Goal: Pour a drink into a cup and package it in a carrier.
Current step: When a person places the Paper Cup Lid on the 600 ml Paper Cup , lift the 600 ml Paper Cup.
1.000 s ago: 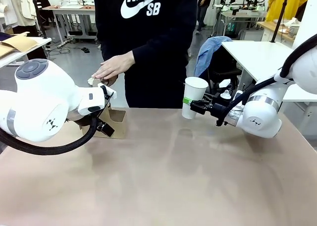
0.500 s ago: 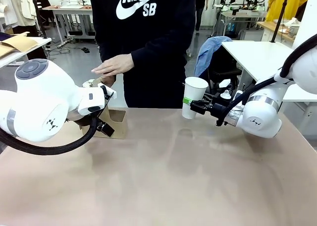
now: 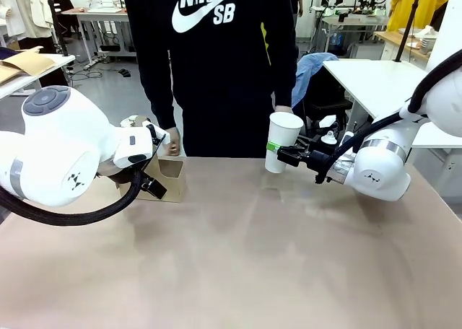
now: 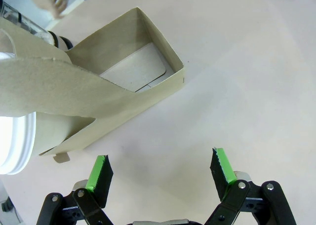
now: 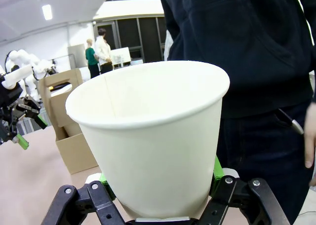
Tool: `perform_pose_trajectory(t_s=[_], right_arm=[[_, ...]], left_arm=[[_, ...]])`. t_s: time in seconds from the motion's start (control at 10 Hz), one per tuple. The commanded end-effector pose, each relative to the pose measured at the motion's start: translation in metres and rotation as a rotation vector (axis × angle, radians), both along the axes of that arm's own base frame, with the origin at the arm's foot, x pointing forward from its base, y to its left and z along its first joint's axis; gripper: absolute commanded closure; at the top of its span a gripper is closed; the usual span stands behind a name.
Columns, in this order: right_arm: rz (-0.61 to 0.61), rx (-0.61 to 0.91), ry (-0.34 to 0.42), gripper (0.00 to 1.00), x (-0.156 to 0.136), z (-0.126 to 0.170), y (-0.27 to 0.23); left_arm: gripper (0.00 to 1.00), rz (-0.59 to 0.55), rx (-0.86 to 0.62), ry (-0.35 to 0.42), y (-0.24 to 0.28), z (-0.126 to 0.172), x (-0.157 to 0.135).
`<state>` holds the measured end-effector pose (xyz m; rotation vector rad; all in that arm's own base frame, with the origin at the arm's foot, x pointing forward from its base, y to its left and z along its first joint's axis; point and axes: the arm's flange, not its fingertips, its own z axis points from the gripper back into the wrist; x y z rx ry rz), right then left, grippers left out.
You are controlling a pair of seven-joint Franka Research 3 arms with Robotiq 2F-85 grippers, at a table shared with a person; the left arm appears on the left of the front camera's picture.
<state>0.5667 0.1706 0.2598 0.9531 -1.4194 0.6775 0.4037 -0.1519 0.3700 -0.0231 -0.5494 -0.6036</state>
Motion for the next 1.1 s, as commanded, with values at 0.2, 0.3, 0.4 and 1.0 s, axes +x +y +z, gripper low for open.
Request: perform_pose_trajectory(t_s=[0.2, 0.3, 0.4, 1.0], right_arm=[[-0.008, 0.005, -0.002, 0.20, -0.0001, 0.0051, 0.0020], [-0.008, 0.005, -0.002, 0.20, -0.0001, 0.0051, 0.0020], [-0.008, 0.005, -0.002, 0.20, -0.0001, 0.0051, 0.0020], [-0.008, 0.005, -0.002, 0.20, -0.0001, 0.0051, 0.0020]], left_arm=[[0.00, -0.001, -0.001, 0.000, -0.0001, 0.0003, -0.0002], [0.00, -0.001, -0.001, 0.000, -0.0001, 0.0003, -0.0002], [0.00, -0.001, -0.001, 0.000, -0.0001, 0.0003, -0.0002], [0.00, -0.001, -0.001, 0.000, -0.0001, 0.0003, -0.0002]])
